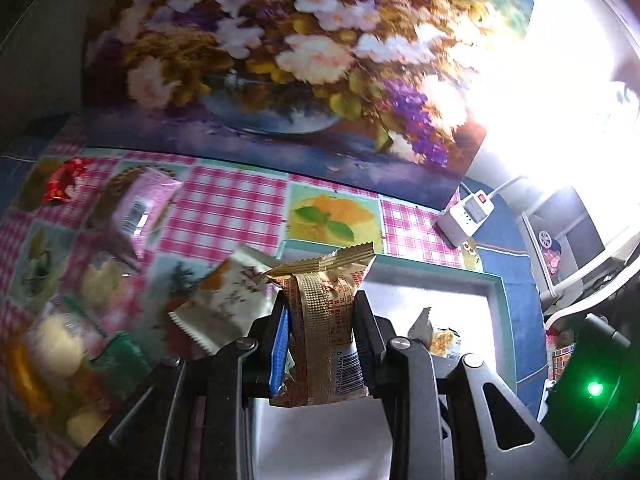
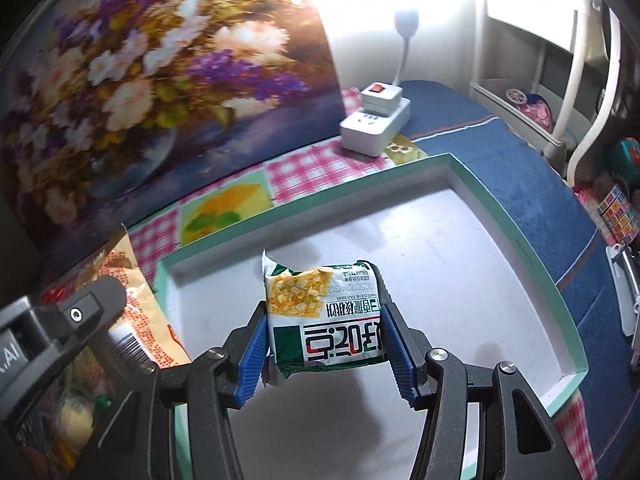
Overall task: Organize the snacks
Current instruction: 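Carry both packs over the white tray and open both tools to release, then grasp the round cream bun with the right tool while the left tool grasps the orange jelly cake, then carry the jelly cake and cream bun into the tray and release the jelly cake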
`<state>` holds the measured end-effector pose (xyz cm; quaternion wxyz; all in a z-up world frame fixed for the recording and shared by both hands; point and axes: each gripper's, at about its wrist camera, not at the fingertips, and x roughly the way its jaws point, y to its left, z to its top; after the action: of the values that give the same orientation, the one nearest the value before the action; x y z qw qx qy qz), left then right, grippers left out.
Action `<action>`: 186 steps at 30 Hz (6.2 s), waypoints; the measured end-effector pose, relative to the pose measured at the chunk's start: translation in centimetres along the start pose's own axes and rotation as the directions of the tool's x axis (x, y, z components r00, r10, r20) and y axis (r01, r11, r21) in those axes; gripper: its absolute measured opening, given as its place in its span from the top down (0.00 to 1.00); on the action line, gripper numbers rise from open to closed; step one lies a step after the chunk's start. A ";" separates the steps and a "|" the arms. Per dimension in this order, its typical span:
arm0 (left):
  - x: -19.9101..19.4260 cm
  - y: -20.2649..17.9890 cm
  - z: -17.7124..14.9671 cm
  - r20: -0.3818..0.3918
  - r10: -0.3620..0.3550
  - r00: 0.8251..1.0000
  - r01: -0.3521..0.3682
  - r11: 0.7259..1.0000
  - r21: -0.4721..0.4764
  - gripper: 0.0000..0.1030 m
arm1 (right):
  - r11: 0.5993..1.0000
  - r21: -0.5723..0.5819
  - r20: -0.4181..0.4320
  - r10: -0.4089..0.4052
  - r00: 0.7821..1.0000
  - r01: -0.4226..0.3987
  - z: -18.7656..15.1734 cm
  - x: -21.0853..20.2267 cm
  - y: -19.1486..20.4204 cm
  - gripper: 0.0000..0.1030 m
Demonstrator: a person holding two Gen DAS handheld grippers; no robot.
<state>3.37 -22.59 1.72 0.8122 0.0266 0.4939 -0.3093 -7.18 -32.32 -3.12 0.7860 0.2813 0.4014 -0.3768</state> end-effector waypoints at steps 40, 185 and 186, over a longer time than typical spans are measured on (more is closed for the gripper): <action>-5.9 7.3 -3.1 0.033 0.212 0.977 -0.209 0.975 -0.081 0.06 | 0.998 -0.068 -0.055 0.010 0.998 -0.014 -2.6 -2.5 -0.2 0.00; -13.2 23.2 -7.3 -0.055 0.360 0.931 -0.348 0.836 -0.424 0.64 | 0.792 -0.368 -0.273 0.409 0.871 -0.487 -13.4 -7.0 15.7 0.65; -13.4 22.9 -7.2 -0.046 0.360 0.932 -0.345 0.840 -0.418 0.64 | 0.793 -0.367 -0.271 0.409 0.871 -0.487 -13.3 -7.0 15.6 0.65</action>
<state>5.54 4.79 2.99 0.8501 -0.0635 0.5212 -0.0417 -2.71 -11.16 -1.93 0.8558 0.2234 0.4632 -0.0562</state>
